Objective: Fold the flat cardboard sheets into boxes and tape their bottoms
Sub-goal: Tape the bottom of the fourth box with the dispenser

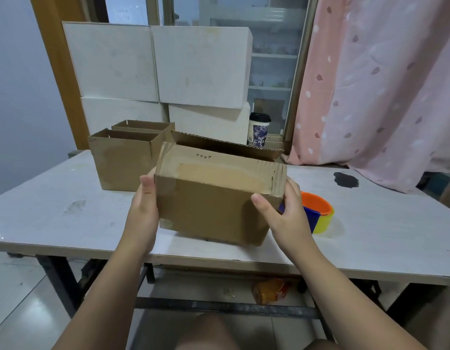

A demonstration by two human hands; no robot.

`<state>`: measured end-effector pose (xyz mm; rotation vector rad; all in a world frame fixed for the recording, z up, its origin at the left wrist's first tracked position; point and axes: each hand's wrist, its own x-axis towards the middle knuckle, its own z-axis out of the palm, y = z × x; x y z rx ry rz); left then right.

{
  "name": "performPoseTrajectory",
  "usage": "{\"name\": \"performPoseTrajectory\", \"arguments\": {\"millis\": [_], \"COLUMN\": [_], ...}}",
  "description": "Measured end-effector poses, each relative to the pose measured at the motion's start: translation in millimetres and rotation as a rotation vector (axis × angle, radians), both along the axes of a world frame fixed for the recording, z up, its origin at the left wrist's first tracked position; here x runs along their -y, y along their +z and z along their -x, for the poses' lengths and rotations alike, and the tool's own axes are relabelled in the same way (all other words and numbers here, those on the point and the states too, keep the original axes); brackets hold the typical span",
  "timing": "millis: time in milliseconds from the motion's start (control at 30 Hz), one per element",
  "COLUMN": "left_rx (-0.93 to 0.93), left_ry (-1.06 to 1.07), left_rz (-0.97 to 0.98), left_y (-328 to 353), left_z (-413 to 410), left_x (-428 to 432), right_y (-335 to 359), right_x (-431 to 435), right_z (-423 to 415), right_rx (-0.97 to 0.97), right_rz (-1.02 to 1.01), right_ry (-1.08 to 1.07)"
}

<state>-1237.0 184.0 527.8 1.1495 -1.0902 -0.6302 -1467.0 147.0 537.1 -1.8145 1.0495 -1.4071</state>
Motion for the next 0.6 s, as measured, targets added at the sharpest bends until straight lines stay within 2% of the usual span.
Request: {"name": "performPoseTrajectory", "arguments": {"millis": [133,267,367,500,600], "left_rx": [0.07,0.049,-0.127,-0.498,-0.64], "left_ry": [0.014,0.035,-0.026,-0.163,-0.254], "left_rz": [-0.013,0.127,0.195,0.235,0.207], "left_y": [-2,0,4,12,18], "left_z": [0,-4,-8,-13,-15], "left_x": [2,8,12,16,16], "right_y": [0,3,10,16,19], "right_x": [8,12,14,17,20], "right_z": [4,6,8,9,7], "right_rx": [-0.056,-0.191,-0.291,-0.41,-0.494], "right_rz": [0.013,0.126,0.18,0.175,0.172], "right_ry": [-0.019,-0.07,-0.022,0.157,0.206]}}
